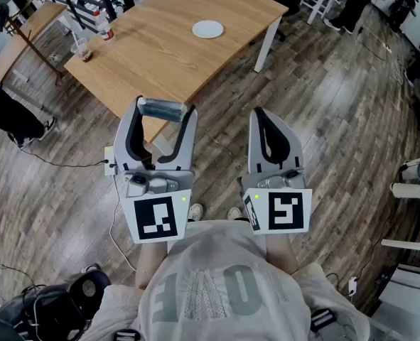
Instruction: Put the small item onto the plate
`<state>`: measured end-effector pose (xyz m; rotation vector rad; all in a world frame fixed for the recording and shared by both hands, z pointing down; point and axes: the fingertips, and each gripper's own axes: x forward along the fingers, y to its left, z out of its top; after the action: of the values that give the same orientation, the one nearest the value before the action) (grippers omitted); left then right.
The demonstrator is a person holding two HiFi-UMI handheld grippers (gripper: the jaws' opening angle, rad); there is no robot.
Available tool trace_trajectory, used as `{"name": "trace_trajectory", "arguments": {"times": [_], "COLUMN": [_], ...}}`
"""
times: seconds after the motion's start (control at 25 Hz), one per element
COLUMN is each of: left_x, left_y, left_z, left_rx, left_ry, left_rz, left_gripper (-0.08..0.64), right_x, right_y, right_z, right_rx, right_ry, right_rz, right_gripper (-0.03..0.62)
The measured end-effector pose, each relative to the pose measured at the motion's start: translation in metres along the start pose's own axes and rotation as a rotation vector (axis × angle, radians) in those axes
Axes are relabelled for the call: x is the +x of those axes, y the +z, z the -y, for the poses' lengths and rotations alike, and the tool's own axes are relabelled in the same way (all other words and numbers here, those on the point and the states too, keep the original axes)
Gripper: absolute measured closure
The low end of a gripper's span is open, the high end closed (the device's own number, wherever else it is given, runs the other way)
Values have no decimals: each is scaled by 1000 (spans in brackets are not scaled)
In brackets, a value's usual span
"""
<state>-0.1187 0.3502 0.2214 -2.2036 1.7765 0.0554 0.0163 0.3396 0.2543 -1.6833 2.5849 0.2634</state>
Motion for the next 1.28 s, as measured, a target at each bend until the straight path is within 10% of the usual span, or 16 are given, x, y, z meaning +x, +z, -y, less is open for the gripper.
{"name": "trace_trajectory", "arguments": {"times": [1.28], "left_x": [58], "left_y": [-35], "left_z": [55], "left_rx": [-51], "left_ry": [135], "left_rz": [28], "left_gripper": [245], "right_x": [13], "right_y": [-66], "right_z": [114], "right_rx": [23], "right_ry": [103], "right_rz": [-38], "right_gripper": [574]}}
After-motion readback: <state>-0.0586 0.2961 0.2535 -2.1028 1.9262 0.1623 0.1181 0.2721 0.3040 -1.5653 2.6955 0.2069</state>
